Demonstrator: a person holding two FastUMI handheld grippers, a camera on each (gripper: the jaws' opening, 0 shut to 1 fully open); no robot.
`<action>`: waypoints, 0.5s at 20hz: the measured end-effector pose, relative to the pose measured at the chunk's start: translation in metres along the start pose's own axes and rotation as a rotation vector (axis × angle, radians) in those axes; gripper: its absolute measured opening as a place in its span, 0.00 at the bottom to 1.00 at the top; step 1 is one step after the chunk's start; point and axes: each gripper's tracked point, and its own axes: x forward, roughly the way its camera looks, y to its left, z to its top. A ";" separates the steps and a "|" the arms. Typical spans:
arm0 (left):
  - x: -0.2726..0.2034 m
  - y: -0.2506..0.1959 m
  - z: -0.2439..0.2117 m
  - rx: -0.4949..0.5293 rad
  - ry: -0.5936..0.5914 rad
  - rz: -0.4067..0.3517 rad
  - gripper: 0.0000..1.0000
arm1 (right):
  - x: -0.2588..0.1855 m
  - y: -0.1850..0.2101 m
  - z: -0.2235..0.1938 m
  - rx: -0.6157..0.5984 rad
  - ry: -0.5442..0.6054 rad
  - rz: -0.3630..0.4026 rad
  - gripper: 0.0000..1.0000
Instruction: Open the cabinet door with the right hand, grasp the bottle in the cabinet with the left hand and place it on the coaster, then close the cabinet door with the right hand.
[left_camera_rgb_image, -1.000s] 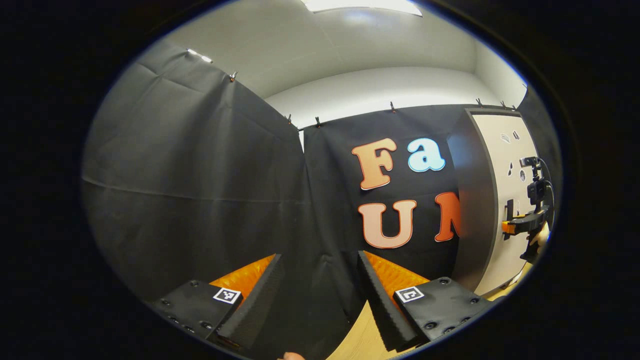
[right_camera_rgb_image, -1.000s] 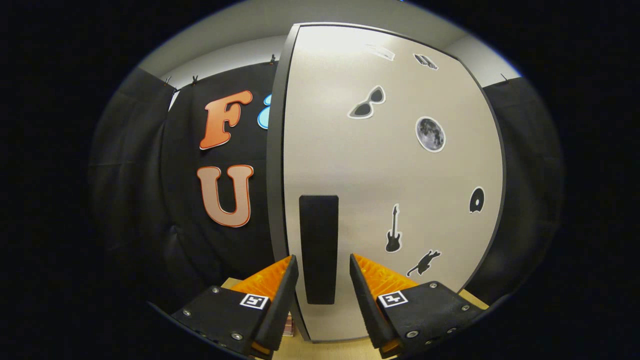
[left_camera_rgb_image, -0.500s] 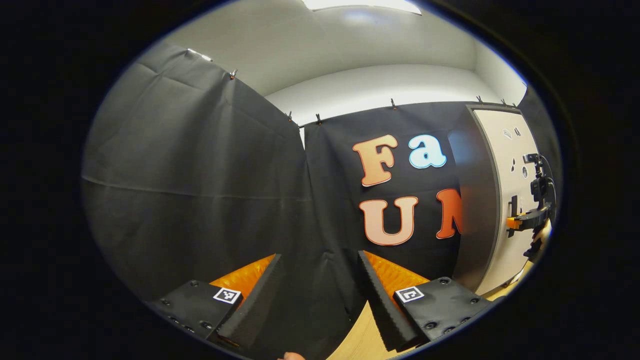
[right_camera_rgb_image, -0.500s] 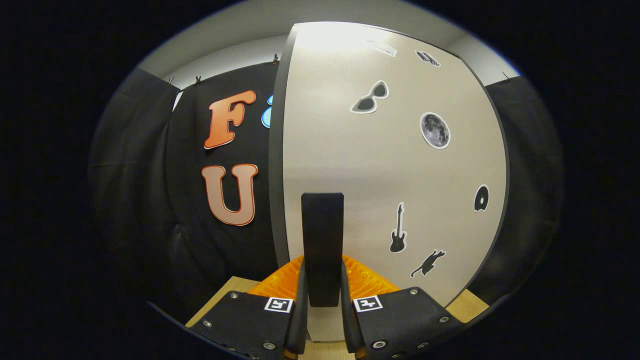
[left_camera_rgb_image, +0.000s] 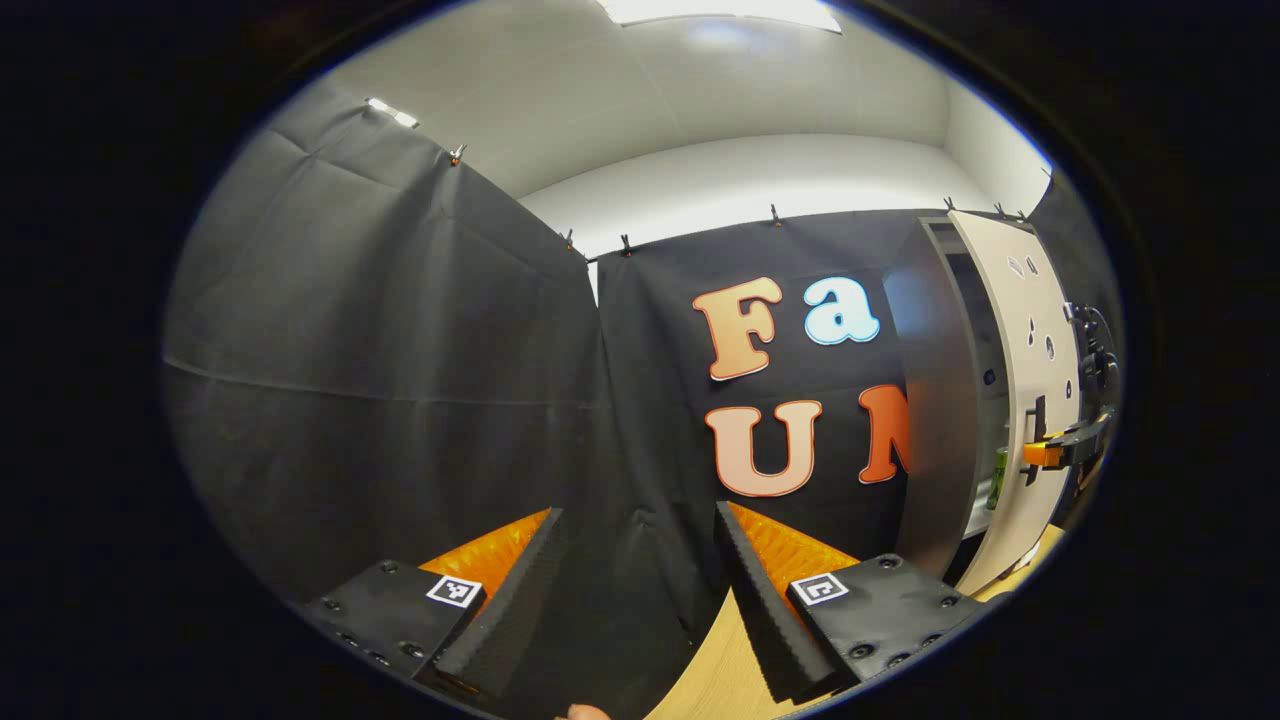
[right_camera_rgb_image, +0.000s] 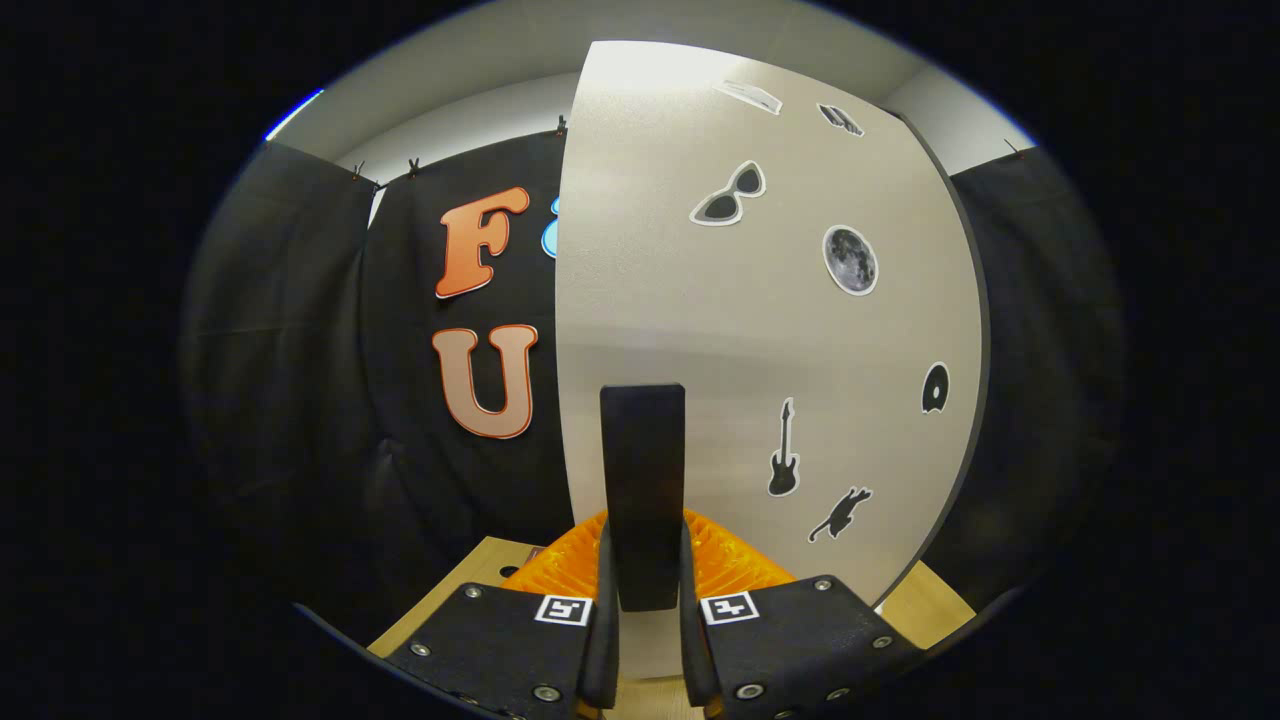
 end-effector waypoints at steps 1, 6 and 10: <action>0.000 -0.002 0.000 0.005 -0.001 -0.004 0.94 | -0.003 -0.001 0.000 0.000 -0.004 0.005 0.25; -0.002 -0.016 0.004 -0.002 -0.006 -0.029 0.94 | -0.017 -0.006 0.000 0.039 -0.016 0.034 0.22; -0.004 -0.029 0.003 -0.018 -0.002 -0.062 0.94 | -0.027 -0.015 0.000 0.031 -0.020 0.003 0.22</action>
